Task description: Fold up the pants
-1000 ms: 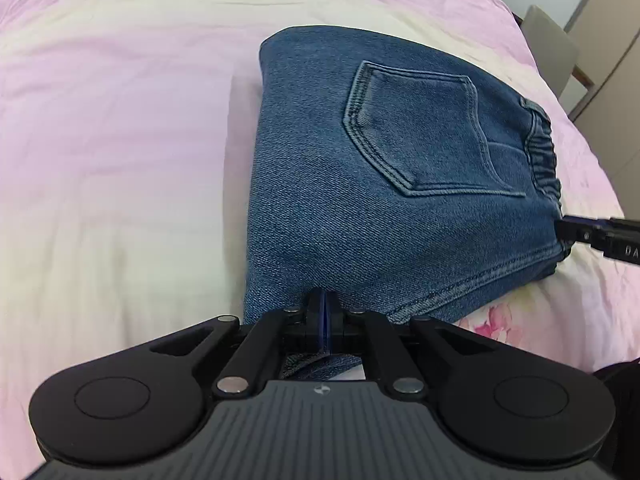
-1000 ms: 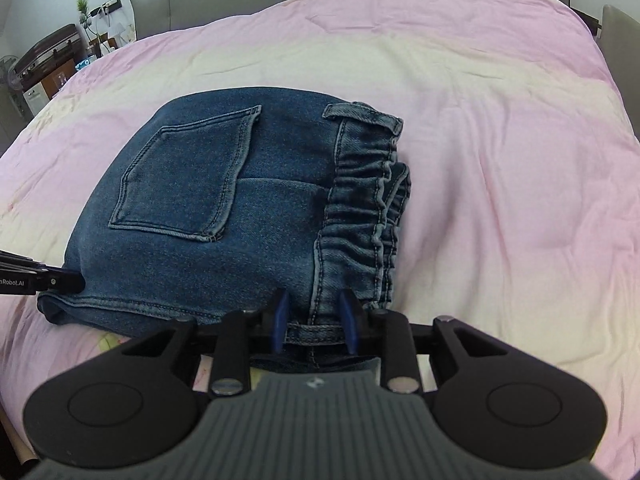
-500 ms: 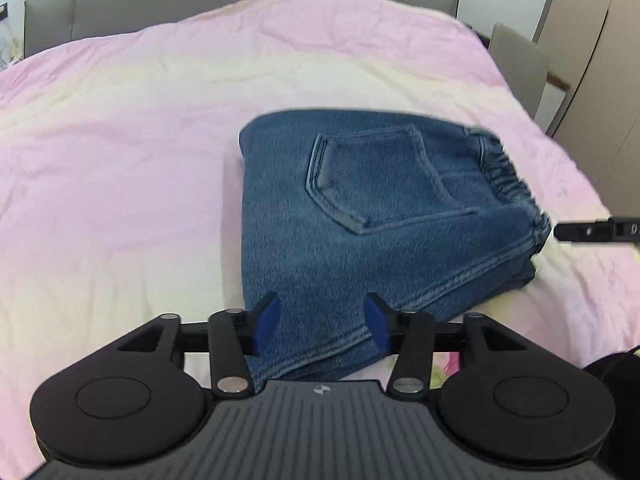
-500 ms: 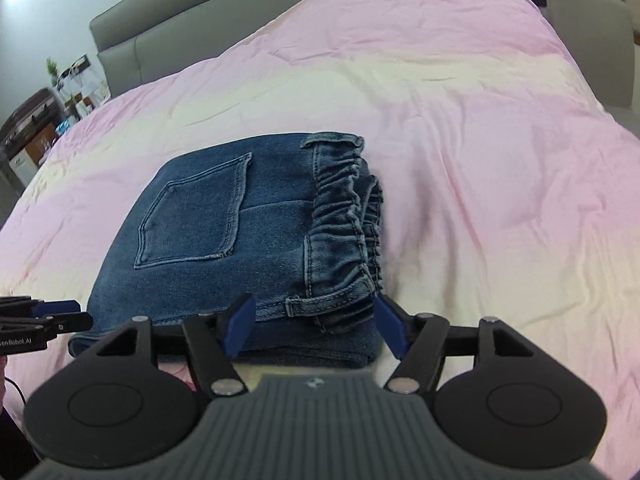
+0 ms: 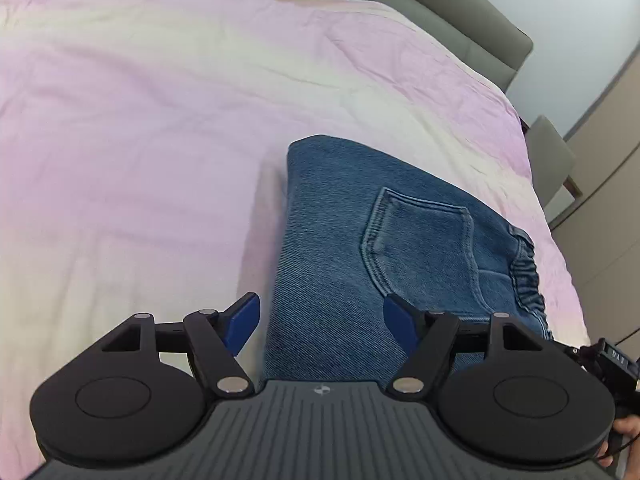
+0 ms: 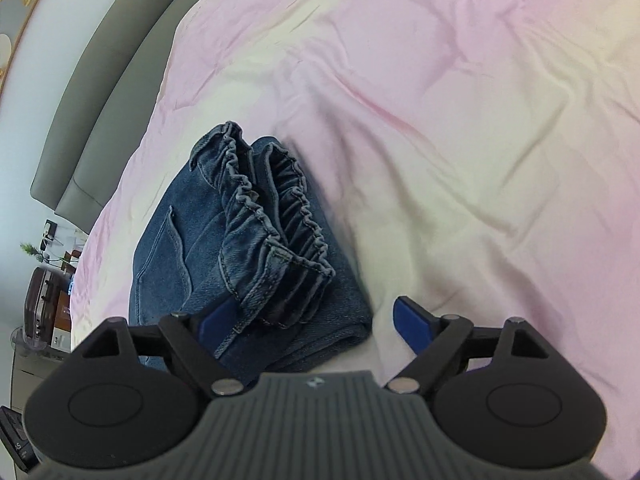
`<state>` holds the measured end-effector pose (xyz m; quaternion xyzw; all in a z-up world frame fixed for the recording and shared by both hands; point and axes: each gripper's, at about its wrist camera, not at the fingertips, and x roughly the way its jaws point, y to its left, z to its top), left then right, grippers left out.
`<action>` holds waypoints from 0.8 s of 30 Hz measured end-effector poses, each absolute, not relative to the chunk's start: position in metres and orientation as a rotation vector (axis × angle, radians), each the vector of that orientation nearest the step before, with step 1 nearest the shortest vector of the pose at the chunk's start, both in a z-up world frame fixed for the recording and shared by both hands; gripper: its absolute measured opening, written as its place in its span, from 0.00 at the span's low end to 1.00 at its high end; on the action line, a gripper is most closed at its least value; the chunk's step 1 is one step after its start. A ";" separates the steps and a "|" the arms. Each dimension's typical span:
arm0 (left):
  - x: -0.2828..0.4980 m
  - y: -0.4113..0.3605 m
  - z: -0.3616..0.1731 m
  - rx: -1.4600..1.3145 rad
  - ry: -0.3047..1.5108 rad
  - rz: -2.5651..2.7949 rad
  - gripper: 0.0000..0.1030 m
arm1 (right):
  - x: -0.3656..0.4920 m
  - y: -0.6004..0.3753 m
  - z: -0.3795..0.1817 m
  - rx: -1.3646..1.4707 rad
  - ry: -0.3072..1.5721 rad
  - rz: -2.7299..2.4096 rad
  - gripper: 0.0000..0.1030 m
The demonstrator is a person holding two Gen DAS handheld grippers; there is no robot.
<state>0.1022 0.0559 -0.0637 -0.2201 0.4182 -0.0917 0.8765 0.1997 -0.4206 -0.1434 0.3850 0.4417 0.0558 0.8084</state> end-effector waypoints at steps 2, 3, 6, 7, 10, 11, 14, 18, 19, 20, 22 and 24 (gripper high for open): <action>0.109 0.063 -0.072 -0.495 0.885 -0.188 0.81 | 0.205 -0.422 -0.148 0.840 0.937 0.140 0.81; 0.113 0.065 -0.077 -0.518 0.892 -0.188 0.81 | 0.209 -0.422 -0.151 0.838 0.937 0.148 0.82; 0.123 0.072 -0.089 -0.599 0.917 -0.196 0.80 | 0.218 -0.423 -0.161 0.859 0.935 0.185 0.86; 0.127 0.073 -0.093 -0.618 0.926 -0.200 0.79 | 0.221 -0.424 -0.165 0.875 0.940 0.193 0.87; 0.133 0.079 -0.105 -0.679 0.940 -0.220 0.79 | 0.226 -0.428 -0.175 0.912 0.955 0.216 0.89; 0.135 0.079 -0.108 -0.689 0.942 -0.224 0.79 | 0.227 -0.428 -0.177 0.916 0.958 0.222 0.88; 0.139 0.077 -0.112 -0.694 0.943 -0.233 0.69 | 0.229 -0.426 -0.180 0.931 0.960 0.250 0.81; 0.140 0.076 -0.115 -0.721 0.949 -0.266 0.48 | 0.231 -0.425 -0.179 0.926 0.974 0.252 0.78; 0.140 0.077 -0.115 -0.727 0.951 -0.265 0.47 | 0.230 -0.425 -0.177 0.921 0.979 0.250 0.77; 0.141 0.077 -0.115 -0.725 0.951 -0.268 0.43 | 0.230 -0.424 -0.174 0.914 0.983 0.246 0.75; 0.140 0.075 -0.112 -0.716 0.944 -0.273 0.38 | 0.234 -0.419 -0.166 0.877 0.996 0.233 0.70; 0.137 0.074 -0.107 -0.693 0.932 -0.271 0.34 | 0.236 -0.411 -0.150 0.815 0.997 0.222 0.67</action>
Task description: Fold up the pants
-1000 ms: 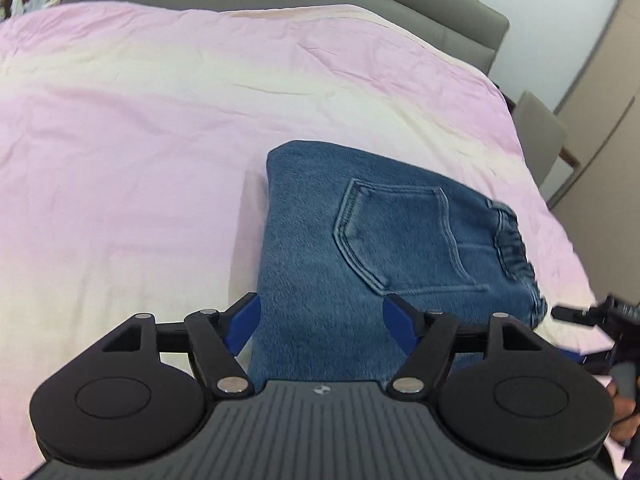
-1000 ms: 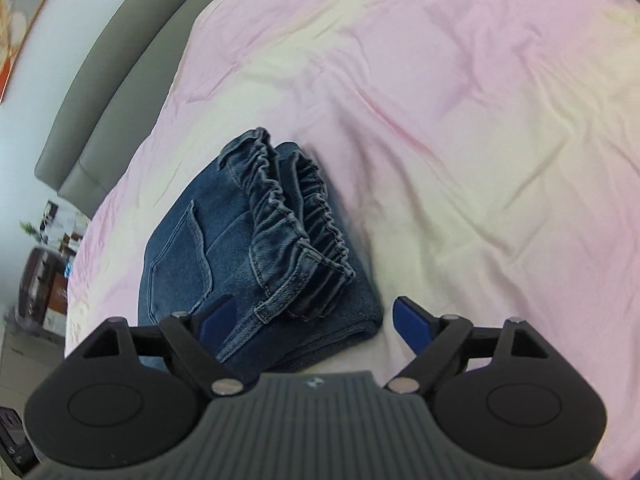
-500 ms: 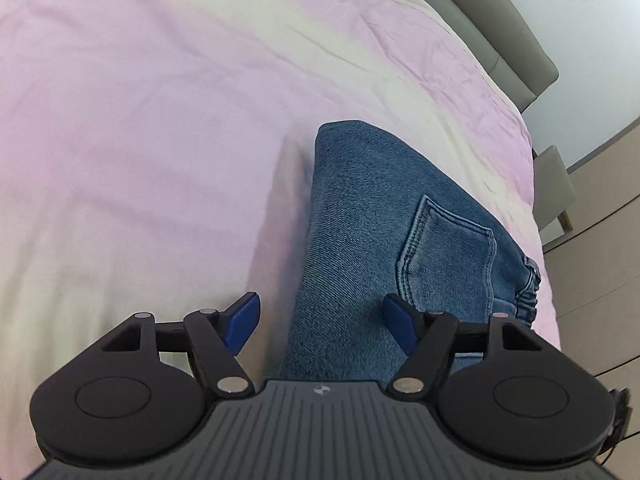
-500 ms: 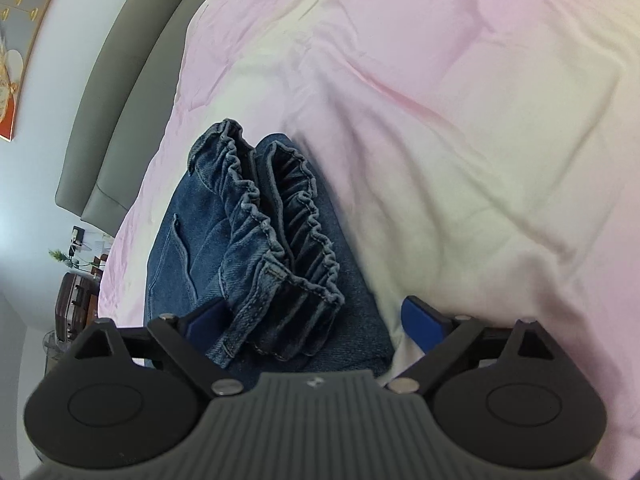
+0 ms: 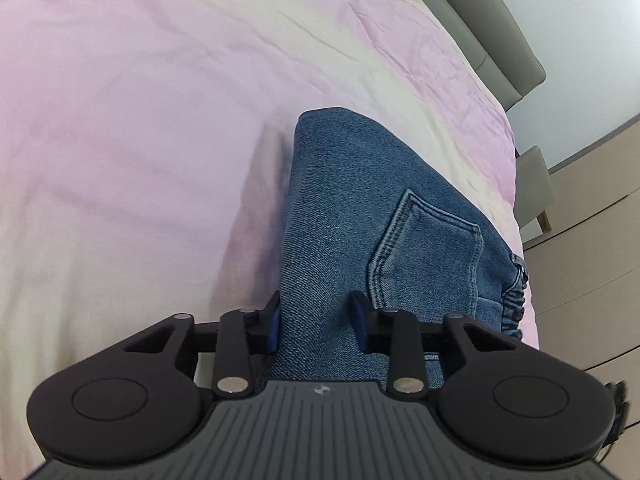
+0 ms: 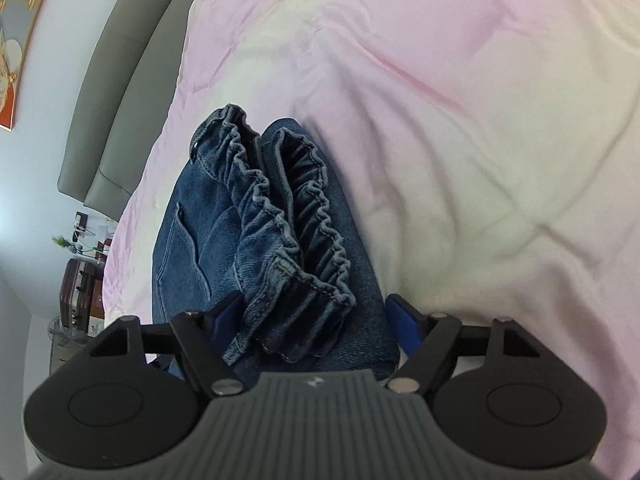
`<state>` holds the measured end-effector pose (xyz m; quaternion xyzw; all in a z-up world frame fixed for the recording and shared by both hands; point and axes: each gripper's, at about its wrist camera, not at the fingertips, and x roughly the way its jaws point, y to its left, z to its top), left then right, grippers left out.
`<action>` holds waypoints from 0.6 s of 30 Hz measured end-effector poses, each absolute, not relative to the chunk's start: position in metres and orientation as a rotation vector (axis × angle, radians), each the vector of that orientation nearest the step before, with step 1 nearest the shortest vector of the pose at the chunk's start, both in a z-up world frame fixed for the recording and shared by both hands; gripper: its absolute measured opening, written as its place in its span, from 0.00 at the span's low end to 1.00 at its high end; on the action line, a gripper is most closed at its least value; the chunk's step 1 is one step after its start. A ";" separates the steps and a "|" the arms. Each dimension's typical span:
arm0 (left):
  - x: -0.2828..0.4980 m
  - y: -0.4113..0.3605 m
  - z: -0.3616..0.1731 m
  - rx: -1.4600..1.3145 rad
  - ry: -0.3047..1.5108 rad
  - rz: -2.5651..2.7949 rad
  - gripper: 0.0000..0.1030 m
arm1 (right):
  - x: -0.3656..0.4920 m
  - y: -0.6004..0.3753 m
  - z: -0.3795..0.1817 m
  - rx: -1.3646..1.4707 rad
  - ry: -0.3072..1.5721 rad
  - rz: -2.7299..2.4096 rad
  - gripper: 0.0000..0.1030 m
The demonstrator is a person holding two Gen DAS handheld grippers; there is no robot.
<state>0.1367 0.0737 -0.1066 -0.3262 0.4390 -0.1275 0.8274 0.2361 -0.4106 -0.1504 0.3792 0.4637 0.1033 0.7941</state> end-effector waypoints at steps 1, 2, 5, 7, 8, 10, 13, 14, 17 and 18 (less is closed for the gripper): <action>0.136 0.073 -0.103 -0.688 0.925 -0.269 0.31 | 0.236 -0.406 -0.142 0.782 0.994 0.220 0.64; 0.135 0.073 -0.100 -0.691 0.919 -0.272 0.29 | 0.235 -0.403 -0.134 0.755 0.990 0.220 0.63; 0.131 0.078 -0.091 -0.714 0.910 -0.286 0.26 | 0.233 -0.396 -0.113 0.709 0.981 0.226 0.60; 0.127 0.078 -0.081 -0.695 0.922 -0.279 0.26 | 0.232 -0.389 -0.104 0.678 0.991 0.223 0.60; 0.125 0.077 -0.075 -0.667 0.936 -0.270 0.26 | 0.231 -0.385 -0.100 0.668 0.998 0.224 0.60; 0.118 0.078 -0.068 -0.645 0.951 -0.262 0.26 | 0.227 -0.381 -0.092 0.642 1.003 0.226 0.60; 0.108 0.086 -0.065 -0.681 0.963 -0.261 0.26 | 0.220 -0.373 -0.082 0.606 0.990 0.221 0.60; 0.106 0.087 -0.063 -0.686 0.964 -0.259 0.26 | 0.218 -0.370 -0.078 0.597 0.985 0.215 0.60; 0.102 0.085 -0.057 -0.669 0.970 -0.239 0.26 | 0.215 -0.360 -0.069 0.547 0.998 0.196 0.59; 0.100 0.085 -0.055 -0.655 0.969 -0.227 0.26 | 0.213 -0.357 -0.066 0.542 1.005 0.201 0.58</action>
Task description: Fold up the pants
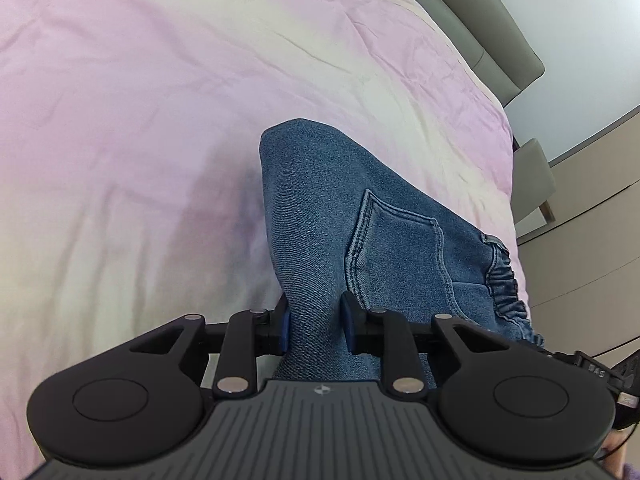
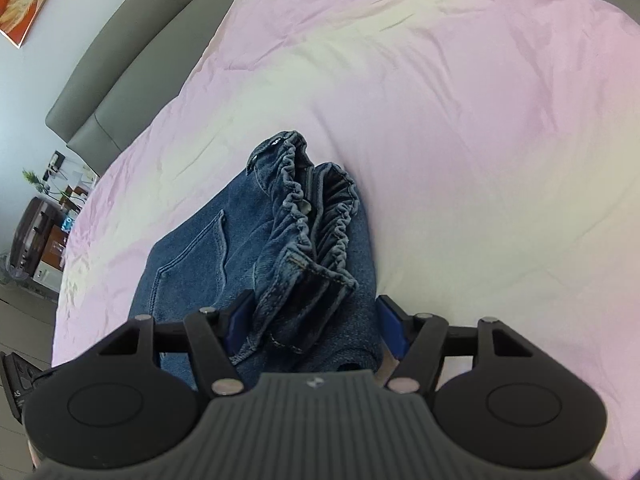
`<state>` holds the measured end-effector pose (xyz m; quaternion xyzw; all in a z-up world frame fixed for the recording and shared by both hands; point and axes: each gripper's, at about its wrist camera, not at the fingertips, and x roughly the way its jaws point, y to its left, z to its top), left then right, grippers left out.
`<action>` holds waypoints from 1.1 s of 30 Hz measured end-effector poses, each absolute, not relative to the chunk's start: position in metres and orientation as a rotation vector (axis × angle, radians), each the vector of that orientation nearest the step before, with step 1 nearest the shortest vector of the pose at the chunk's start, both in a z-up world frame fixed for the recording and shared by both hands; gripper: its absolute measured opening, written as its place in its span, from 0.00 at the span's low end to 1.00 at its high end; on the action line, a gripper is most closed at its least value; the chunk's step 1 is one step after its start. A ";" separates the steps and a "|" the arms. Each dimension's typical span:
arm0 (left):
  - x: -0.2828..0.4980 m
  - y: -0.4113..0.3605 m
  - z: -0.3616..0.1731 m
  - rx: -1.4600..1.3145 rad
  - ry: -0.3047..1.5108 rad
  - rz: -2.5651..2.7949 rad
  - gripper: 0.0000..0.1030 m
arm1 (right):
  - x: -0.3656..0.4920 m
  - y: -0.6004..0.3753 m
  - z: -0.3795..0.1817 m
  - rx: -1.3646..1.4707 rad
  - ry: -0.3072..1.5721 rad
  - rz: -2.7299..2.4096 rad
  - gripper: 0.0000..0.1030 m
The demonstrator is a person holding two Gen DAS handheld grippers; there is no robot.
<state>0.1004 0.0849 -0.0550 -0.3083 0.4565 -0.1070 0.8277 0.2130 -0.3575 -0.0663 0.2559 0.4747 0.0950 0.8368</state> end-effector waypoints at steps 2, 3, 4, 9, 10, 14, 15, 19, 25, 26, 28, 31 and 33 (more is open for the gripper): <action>0.099 0.087 -0.054 -0.648 0.977 -0.196 0.26 | 0.211 -0.350 -0.062 0.532 1.038 0.216 0.58; 0.098 0.088 -0.055 -0.653 0.980 -0.189 0.26 | 0.210 -0.345 -0.061 0.522 1.046 0.224 0.58; 0.096 0.090 -0.055 -0.655 0.982 -0.185 0.26 | 0.207 -0.341 -0.060 0.511 1.050 0.232 0.58; 0.089 0.099 -0.046 -0.665 0.959 -0.170 0.26 | 0.198 -0.330 -0.060 0.538 1.042 0.274 0.55; 0.089 0.100 -0.041 -0.658 0.949 -0.170 0.26 | 0.196 -0.327 -0.058 0.537 1.035 0.288 0.55; 0.089 0.108 -0.024 -0.635 0.923 -0.171 0.26 | 0.197 -0.308 -0.042 0.534 0.998 0.337 0.51; 0.089 0.112 -0.020 -0.636 0.915 -0.168 0.26 | 0.198 -0.302 -0.038 0.533 0.988 0.345 0.51; 0.089 0.132 -0.005 -0.627 0.877 -0.146 0.26 | 0.204 -0.278 -0.022 0.536 0.956 0.393 0.50; 0.092 0.167 0.020 -0.569 0.824 -0.097 0.26 | 0.224 -0.230 -0.008 0.540 0.924 0.464 0.49; 0.093 0.175 0.023 -0.557 0.815 -0.088 0.26 | 0.228 -0.220 -0.007 0.543 0.922 0.477 0.49; 0.095 0.191 0.028 -0.538 0.796 -0.071 0.26 | 0.234 -0.200 -0.007 0.548 0.918 0.504 0.49; 0.099 0.216 0.034 -0.499 0.774 -0.046 0.26 | 0.242 -0.169 -0.008 0.560 0.910 0.542 0.49; 0.102 0.233 0.036 -0.468 0.758 -0.029 0.26 | 0.247 -0.148 -0.011 0.566 0.907 0.565 0.49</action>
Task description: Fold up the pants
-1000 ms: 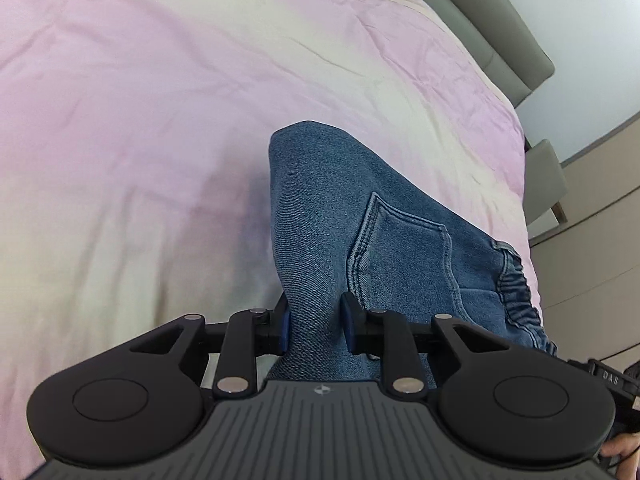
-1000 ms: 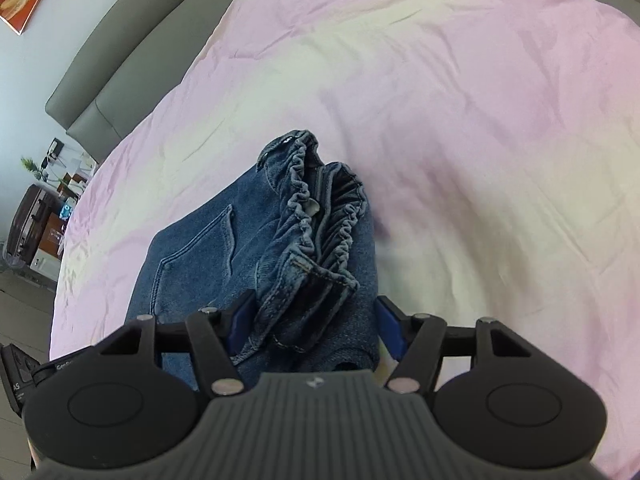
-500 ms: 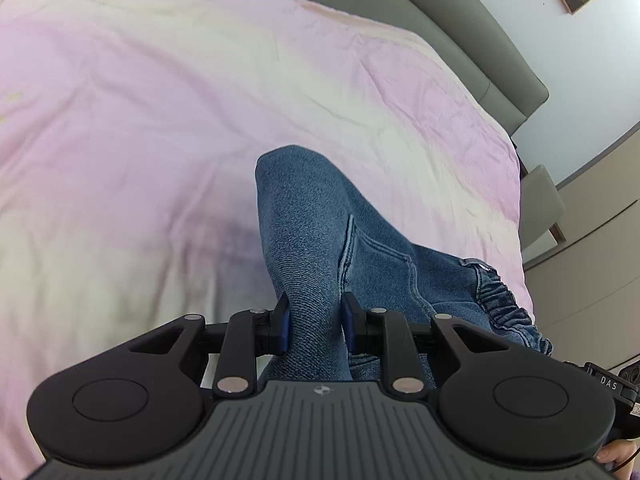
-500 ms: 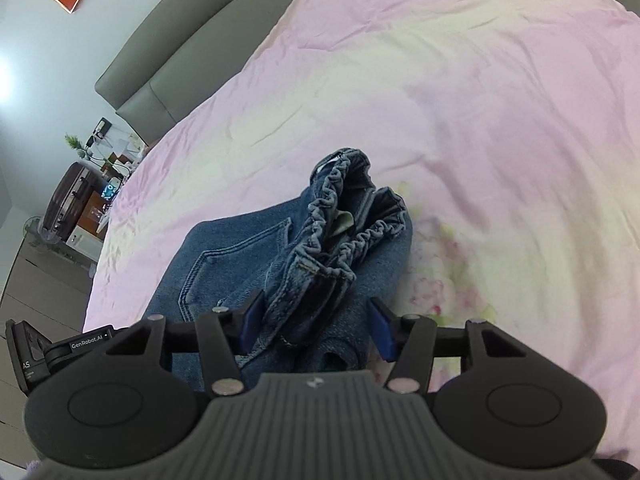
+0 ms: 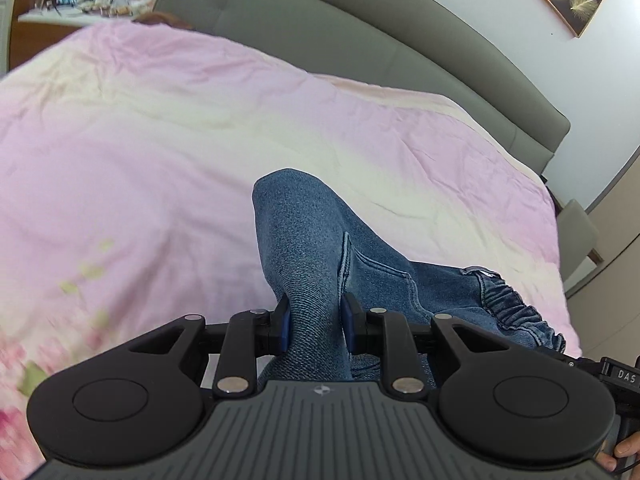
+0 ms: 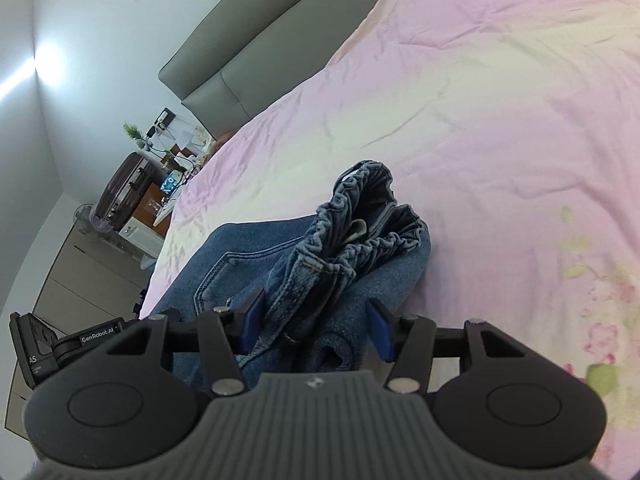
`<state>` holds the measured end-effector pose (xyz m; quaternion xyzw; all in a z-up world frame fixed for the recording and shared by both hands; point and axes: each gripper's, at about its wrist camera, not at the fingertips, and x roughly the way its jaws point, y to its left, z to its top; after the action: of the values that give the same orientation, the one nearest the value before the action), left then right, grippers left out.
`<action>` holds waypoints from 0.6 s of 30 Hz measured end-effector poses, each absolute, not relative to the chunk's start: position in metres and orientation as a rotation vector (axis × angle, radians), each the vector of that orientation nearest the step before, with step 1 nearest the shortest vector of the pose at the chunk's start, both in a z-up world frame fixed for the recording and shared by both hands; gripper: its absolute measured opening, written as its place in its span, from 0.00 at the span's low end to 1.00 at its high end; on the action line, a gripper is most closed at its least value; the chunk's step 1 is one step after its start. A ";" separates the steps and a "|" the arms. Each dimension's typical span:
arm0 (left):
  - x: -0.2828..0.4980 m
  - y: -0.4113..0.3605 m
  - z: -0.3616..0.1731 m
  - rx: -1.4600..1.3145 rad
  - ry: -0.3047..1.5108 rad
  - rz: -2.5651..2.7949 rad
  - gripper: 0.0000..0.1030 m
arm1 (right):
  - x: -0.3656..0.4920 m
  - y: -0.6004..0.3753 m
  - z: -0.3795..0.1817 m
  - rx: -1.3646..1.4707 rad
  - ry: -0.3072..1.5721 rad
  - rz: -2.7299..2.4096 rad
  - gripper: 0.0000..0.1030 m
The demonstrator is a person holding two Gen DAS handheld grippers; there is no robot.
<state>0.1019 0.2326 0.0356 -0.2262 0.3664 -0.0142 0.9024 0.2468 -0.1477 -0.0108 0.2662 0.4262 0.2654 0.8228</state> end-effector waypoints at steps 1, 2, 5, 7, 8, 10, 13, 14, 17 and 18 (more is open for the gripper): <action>0.103 0.240 0.034 -0.459 0.750 -0.022 0.26 | 0.249 -0.136 -0.014 0.572 0.906 0.575 0.49; 0.103 0.249 0.032 -0.448 0.741 -0.016 0.26 | 0.251 -0.126 -0.017 0.578 0.907 0.583 0.49; 0.099 0.270 0.017 -0.414 0.738 -0.009 0.24 | 0.248 -0.100 -0.033 0.579 0.924 0.596 0.49; 0.098 0.281 -0.002 -0.415 0.775 0.006 0.23 | 0.246 -0.087 -0.050 0.580 0.962 0.596 0.49; 0.097 0.285 -0.014 -0.421 0.801 0.012 0.23 | 0.244 -0.082 -0.058 0.568 0.977 0.597 0.49; 0.092 0.290 -0.035 -0.413 0.846 0.027 0.23 | 0.237 -0.071 -0.071 0.517 0.997 0.601 0.49; 0.081 0.301 -0.055 -0.433 0.855 0.040 0.24 | 0.229 -0.066 -0.091 0.462 1.049 0.576 0.50; 0.078 0.307 -0.059 -0.451 0.855 0.039 0.24 | 0.228 -0.069 -0.100 0.472 1.068 0.559 0.50; 0.084 0.308 -0.065 -0.414 0.885 0.057 0.29 | 0.232 -0.075 -0.124 0.504 1.121 0.520 0.50; 0.087 0.305 -0.068 -0.378 0.898 0.065 0.31 | 0.232 -0.075 -0.131 0.501 1.130 0.516 0.51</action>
<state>0.0871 0.3053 -0.0684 -0.1813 0.4316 0.0312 0.8831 0.2322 -0.0750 -0.1315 0.2321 0.5237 0.2392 0.7840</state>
